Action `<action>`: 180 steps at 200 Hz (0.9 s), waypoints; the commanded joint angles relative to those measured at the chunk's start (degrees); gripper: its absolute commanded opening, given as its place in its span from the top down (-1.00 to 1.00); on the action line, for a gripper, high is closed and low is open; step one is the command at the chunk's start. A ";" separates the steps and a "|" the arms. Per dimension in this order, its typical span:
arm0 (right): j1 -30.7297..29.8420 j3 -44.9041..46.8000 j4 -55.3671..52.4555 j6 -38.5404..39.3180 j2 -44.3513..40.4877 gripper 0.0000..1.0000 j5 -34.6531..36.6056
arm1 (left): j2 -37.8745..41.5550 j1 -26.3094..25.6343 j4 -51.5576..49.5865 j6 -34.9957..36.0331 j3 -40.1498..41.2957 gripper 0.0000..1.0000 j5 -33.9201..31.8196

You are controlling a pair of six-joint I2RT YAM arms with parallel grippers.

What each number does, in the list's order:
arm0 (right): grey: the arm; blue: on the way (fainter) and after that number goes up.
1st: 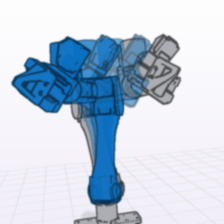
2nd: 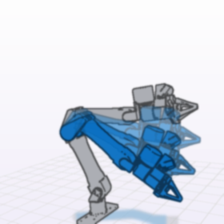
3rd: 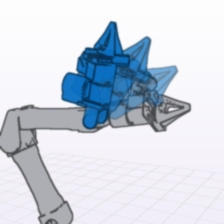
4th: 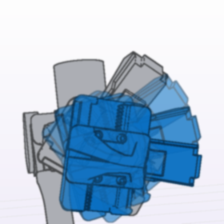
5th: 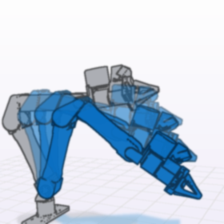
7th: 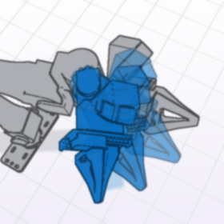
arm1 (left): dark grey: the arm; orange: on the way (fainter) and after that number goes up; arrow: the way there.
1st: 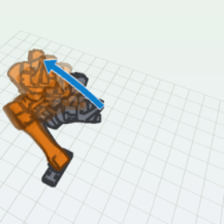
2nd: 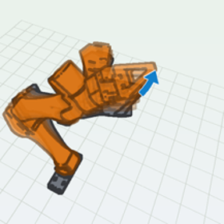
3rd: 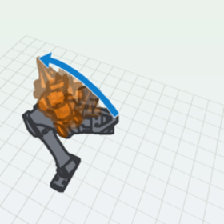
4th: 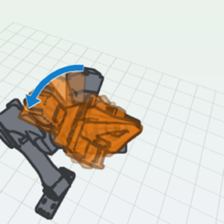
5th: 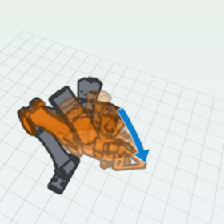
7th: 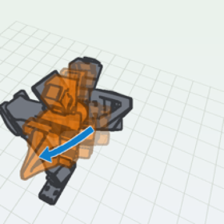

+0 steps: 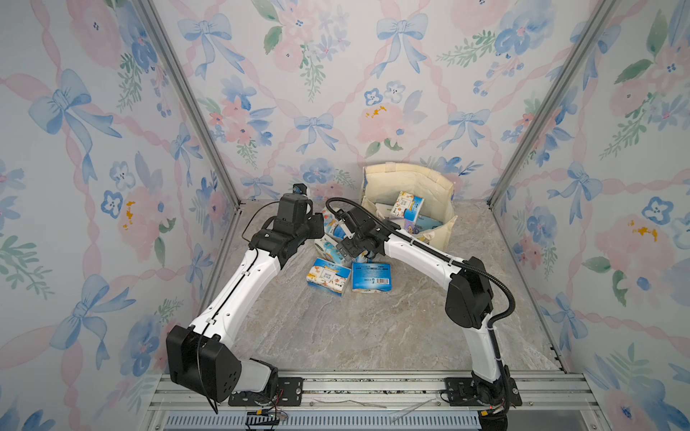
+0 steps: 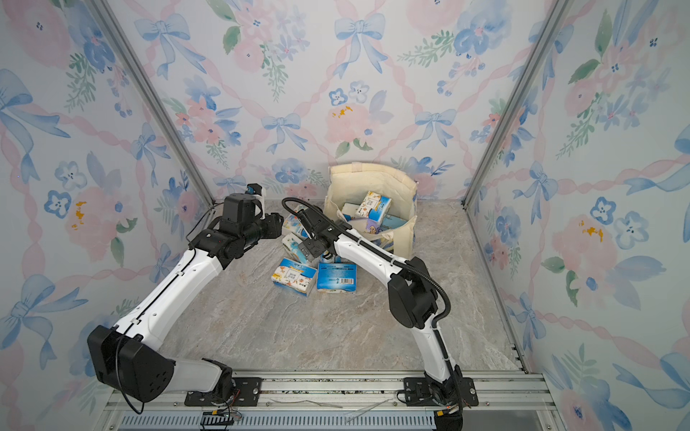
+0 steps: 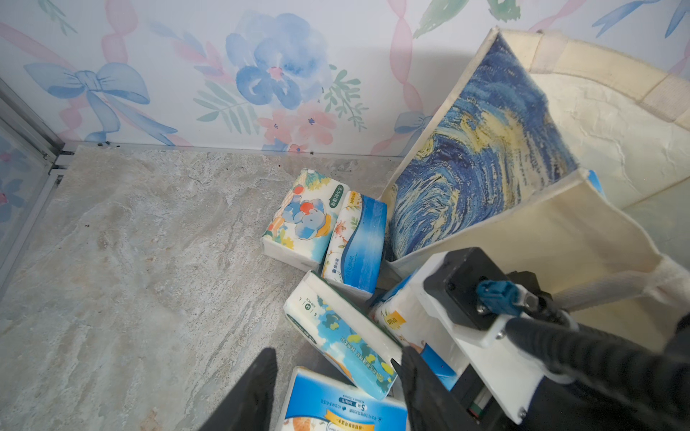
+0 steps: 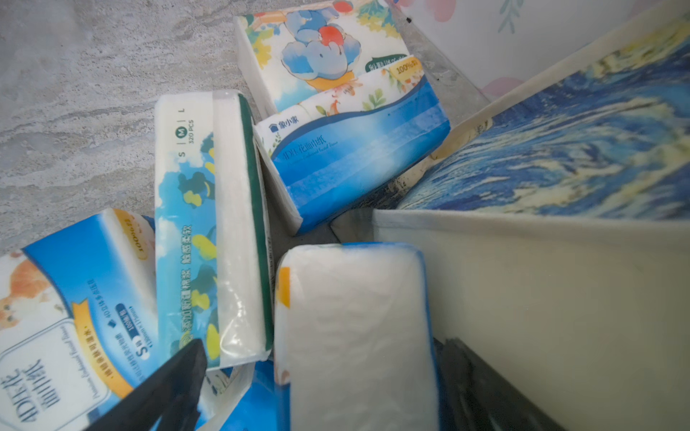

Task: Put tissues into the canvas bag
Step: Pick up the pack of facial tissues from the center of the board.

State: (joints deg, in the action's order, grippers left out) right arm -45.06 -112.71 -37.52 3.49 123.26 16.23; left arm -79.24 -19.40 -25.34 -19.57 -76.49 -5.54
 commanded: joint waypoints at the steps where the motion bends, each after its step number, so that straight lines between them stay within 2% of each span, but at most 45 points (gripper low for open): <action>1: 0.57 -2.31 -3.02 0.06 1.63 -0.98 3.01 | -0.30 0.48 0.76 -0.20 0.38 -0.11 0.60; 41: 1.45 -6.84 -6.40 -1.18 4.80 -1.00 1.34 | 0.20 0.47 0.78 -0.11 0.68 -0.11 0.36; 116: 2.09 -14.85 -13.24 -3.13 10.31 -0.90 -0.22 | 0.67 0.55 0.73 0.15 0.81 -0.11 0.52; 132: 2.04 -15.25 -13.65 -3.23 10.60 -0.77 -0.90 | 0.67 0.55 0.74 0.19 0.81 -0.11 0.56; 163: 1.81 -15.35 -13.74 -3.11 9.45 -0.31 -2.21 | 0.71 0.55 0.68 0.15 0.73 -0.11 0.64; 180: 1.21 -14.73 -13.21 -2.66 7.63 -0.21 -2.17 | 0.85 0.55 0.70 0.15 0.64 -0.11 0.59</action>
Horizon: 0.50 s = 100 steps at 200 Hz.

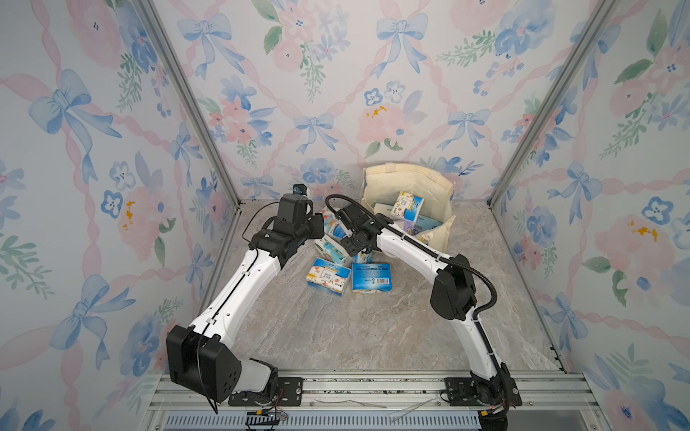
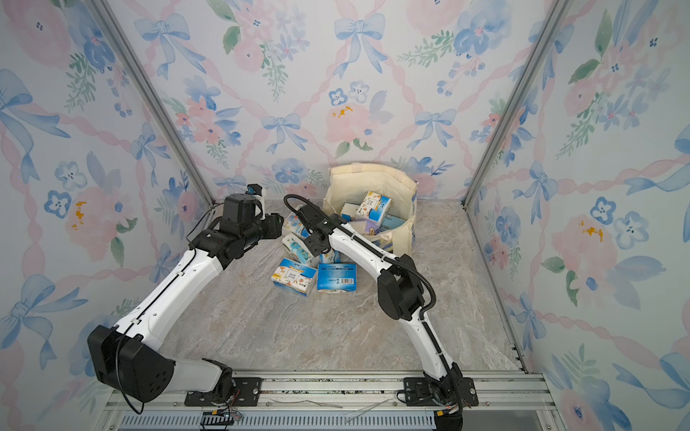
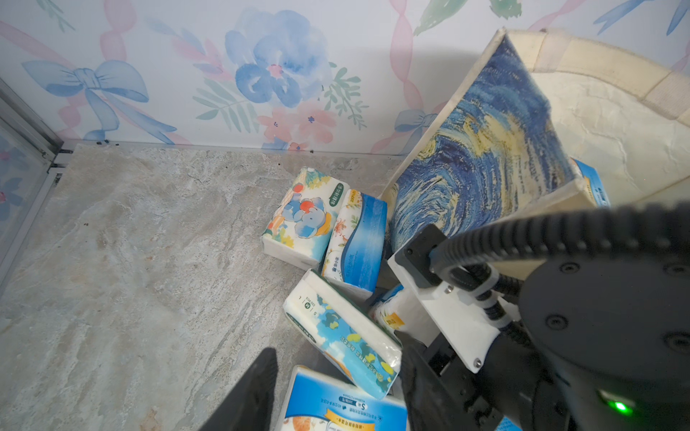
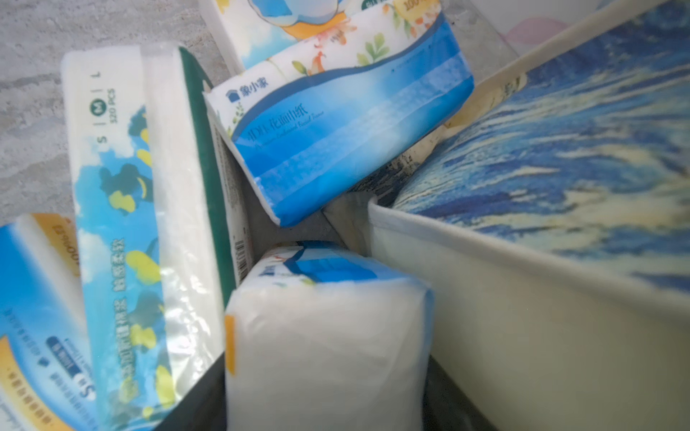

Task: Put tissues into the canvas bag
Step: Pick up the pack of facial tissues from the center of the board.

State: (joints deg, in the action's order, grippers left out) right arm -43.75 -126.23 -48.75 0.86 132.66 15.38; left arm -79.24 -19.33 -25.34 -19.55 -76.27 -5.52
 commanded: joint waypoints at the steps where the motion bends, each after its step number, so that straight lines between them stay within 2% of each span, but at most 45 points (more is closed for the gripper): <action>1: -0.11 -1.16 -1.88 -0.01 -1.91 -0.21 -1.32 | 0.85 0.46 0.72 0.13 0.42 -0.11 0.58; 25: -1.13 -0.01 -0.52 0.87 -5.54 -0.11 -1.00 | 0.67 0.47 0.72 0.13 0.51 -0.12 0.56; 57: -2.57 3.64 3.23 2.73 -12.42 -0.11 -1.62 | 0.16 0.49 0.70 -0.09 0.59 -0.11 0.56; 84: -2.24 6.48 5.61 3.07 -18.46 -0.10 -5.23 | -0.46 0.46 0.66 -0.36 0.54 -0.11 0.77; 100: -1.26 8.25 7.38 2.36 -22.28 -0.08 -10.86 | -0.91 0.52 0.66 -0.40 0.51 -0.11 0.94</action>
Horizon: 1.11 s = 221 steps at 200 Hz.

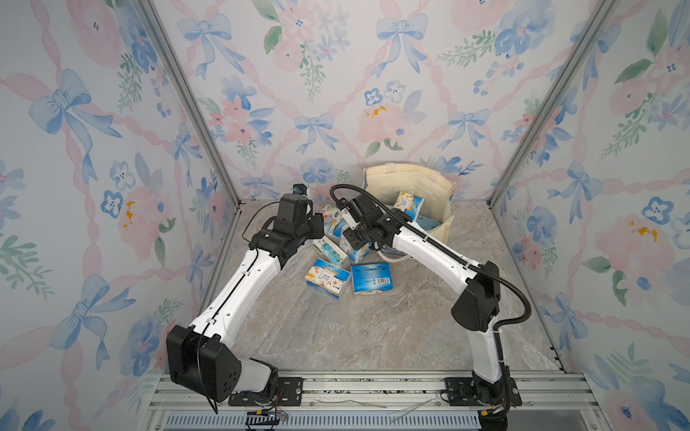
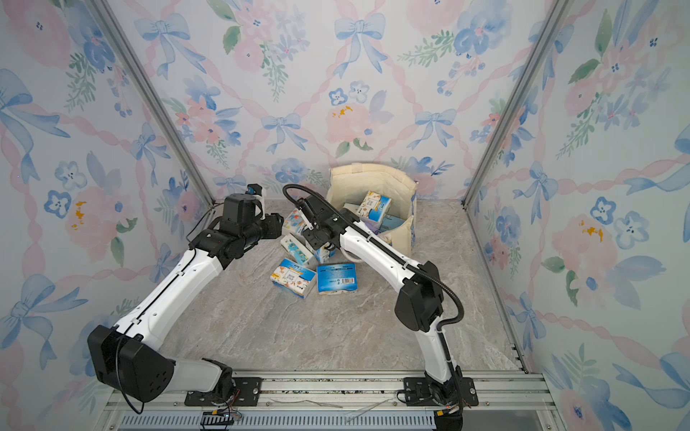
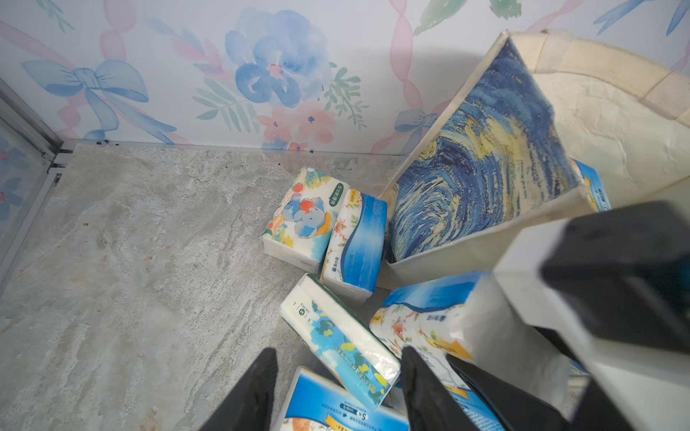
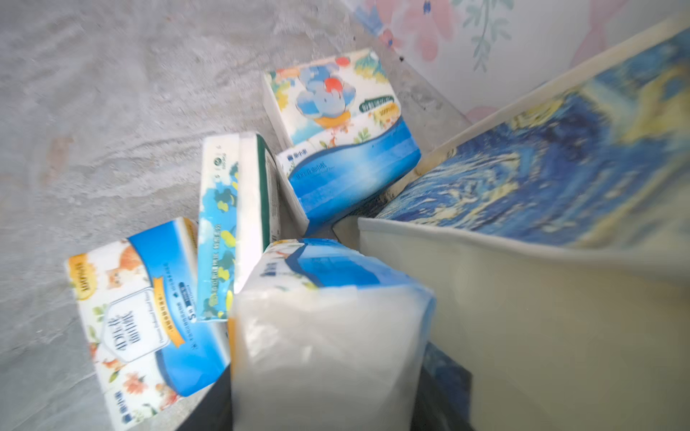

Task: Put tissues into the canvas bag
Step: Pick up the pack of facial tissues from the center of the board, then place the pack of facial tissues in the canvas bag.

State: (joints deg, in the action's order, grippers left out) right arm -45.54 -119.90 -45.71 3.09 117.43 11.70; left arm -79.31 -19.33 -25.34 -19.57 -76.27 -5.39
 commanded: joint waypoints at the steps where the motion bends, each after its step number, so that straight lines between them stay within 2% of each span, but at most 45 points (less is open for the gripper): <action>1: 0.63 2.06 4.51 0.05 -7.35 -0.08 -7.69 | -0.85 0.48 0.65 -0.38 0.51 -0.11 0.81; 29: 4.61 7.35 12.44 -3.85 -15.50 -0.07 -21.59 | -1.52 0.44 0.69 -0.71 0.42 -0.11 1.00; 54: 10.50 12.29 22.65 -9.45 -22.22 -0.07 -28.06 | -2.23 0.47 0.66 -0.99 0.11 -0.11 1.55; 65: 13.01 14.21 26.18 -10.69 -25.22 -0.06 -26.48 | -2.60 0.47 0.66 -1.08 0.07 -0.11 1.71; 82: 15.86 16.08 28.30 -9.65 -27.44 -0.06 -19.87 | -2.98 0.46 0.68 -1.17 -0.10 -0.12 1.96; 97: 17.50 15.90 27.20 -7.33 -27.01 -0.07 -13.30 | -3.29 0.39 0.68 -1.33 -0.19 -0.11 1.97; 111: 18.94 14.25 24.87 -6.32 -24.64 -0.08 -10.11 | -3.53 0.37 0.73 -1.43 -0.37 -0.11 2.12; 140: 20.80 9.86 22.06 -7.11 -16.58 -0.08 -9.60 | -4.26 0.20 0.79 -1.87 -0.90 -0.11 2.34; 184: 20.39 1.38 19.68 -10.11 -4.62 -0.10 -6.79 | -5.12 -0.69 0.65 -1.53 -1.29 -0.11 1.96; 221: 20.02 -2.41 17.92 -11.15 1.08 -0.26 -6.16 | -3.57 -0.53 0.72 -0.95 -0.33 -0.12 -0.08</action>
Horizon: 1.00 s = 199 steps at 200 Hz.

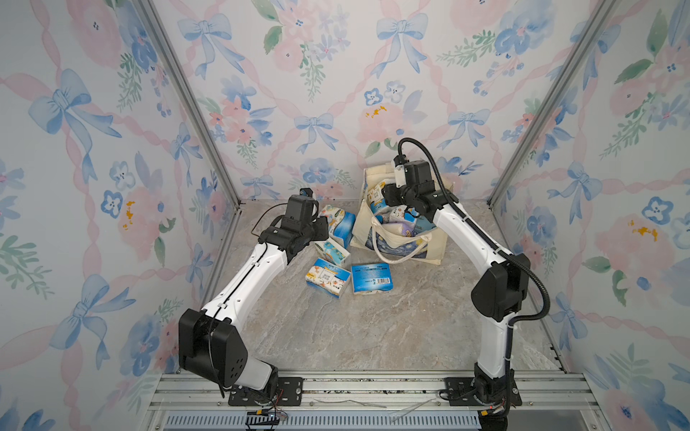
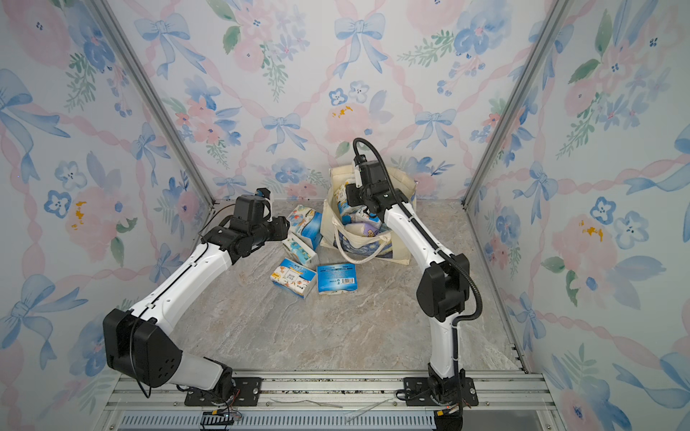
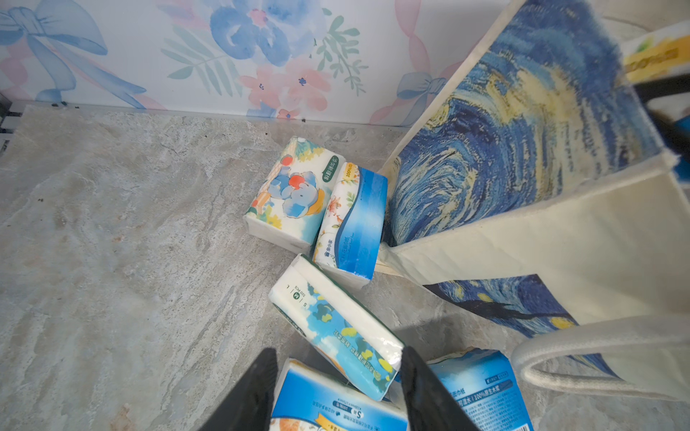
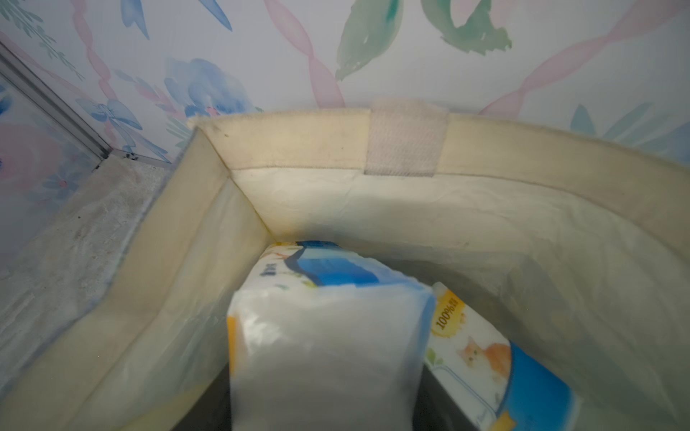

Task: Put tissues into the canvas bag
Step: Place the pack of facial tissues in the canvas bag.

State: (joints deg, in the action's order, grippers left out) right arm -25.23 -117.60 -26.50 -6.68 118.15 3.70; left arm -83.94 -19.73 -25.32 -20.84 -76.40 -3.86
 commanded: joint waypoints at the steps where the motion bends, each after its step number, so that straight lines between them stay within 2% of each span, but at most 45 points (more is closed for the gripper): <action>1: -0.31 -4.77 -1.37 -1.35 0.39 -0.27 1.79 | 1.11 -0.14 0.66 0.34 -0.17 -0.12 -1.65; 32: 0.68 -6.15 -2.11 -2.43 1.92 -0.55 0.13 | 1.17 0.24 0.64 0.45 0.37 -0.12 -1.56; 61: 3.27 -3.80 0.05 -4.47 -1.83 -0.72 -1.95 | 0.97 0.41 0.68 0.45 0.81 -0.12 -1.34; 103: 5.74 9.11 9.01 -3.11 -14.70 -0.74 -3.62 | 0.97 0.93 0.66 0.24 2.02 -0.11 -1.83; 130: 5.57 20.28 17.04 0.22 -24.88 -0.73 -13.45 | 0.84 1.77 0.67 -0.66 2.82 -0.10 -1.77; 164: 4.54 27.85 17.01 2.79 -33.84 -0.73 -25.34 | 0.88 2.83 0.81 -1.83 3.77 -0.10 -0.06; 184: 0.88 30.84 14.62 7.26 -38.12 -0.75 -31.26 | 1.16 2.98 1.53 -2.14 4.88 -0.08 0.93; 199: -4.19 30.93 9.44 11.41 -39.82 -0.77 -32.68 | 1.77 2.95 2.06 -2.59 6.09 -0.09 0.84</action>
State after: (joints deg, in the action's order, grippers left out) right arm -22.96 -88.36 -11.60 -2.72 80.07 -20.43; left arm -83.85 -17.04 -24.47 -21.96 -72.38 -4.21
